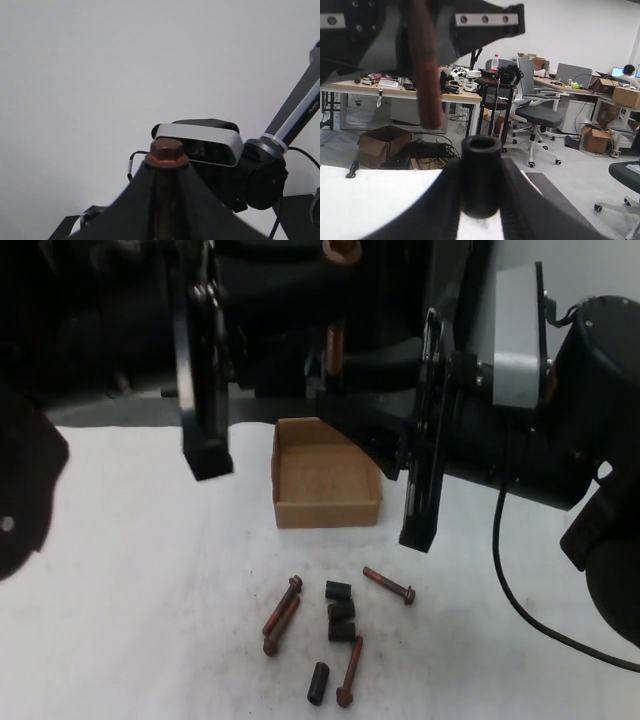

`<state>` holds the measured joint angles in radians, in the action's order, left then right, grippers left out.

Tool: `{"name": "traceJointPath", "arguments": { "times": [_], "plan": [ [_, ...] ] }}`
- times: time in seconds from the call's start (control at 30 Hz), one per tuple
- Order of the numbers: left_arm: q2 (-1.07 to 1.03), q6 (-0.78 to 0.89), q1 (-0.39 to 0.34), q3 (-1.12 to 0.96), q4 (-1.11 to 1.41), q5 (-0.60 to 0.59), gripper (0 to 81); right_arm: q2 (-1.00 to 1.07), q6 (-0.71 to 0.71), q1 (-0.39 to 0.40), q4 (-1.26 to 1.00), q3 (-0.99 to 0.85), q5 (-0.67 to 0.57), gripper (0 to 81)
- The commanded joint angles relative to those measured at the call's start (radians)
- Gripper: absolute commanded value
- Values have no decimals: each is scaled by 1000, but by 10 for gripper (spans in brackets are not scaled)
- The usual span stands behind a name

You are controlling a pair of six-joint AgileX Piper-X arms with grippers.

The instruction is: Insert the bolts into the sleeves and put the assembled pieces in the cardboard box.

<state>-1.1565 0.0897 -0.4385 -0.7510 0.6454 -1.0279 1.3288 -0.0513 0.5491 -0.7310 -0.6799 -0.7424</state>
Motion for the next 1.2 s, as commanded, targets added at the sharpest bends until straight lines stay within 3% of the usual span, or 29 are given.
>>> {"name": "traceJointPath", "arguments": {
  "times": [0.0,0.63,1.17],
  "plan": [
    [-15,23,-4,0,49,24,0,-5,7,-1,-14,-13,-6,8],
    [-38,0,-4,0,129,78,0,-5,7,-1,101,-13,-28,8],
    [-38,17,-4,0,129,66,0,-5,7,-3,30,-13,-18,8]
  ]
}}
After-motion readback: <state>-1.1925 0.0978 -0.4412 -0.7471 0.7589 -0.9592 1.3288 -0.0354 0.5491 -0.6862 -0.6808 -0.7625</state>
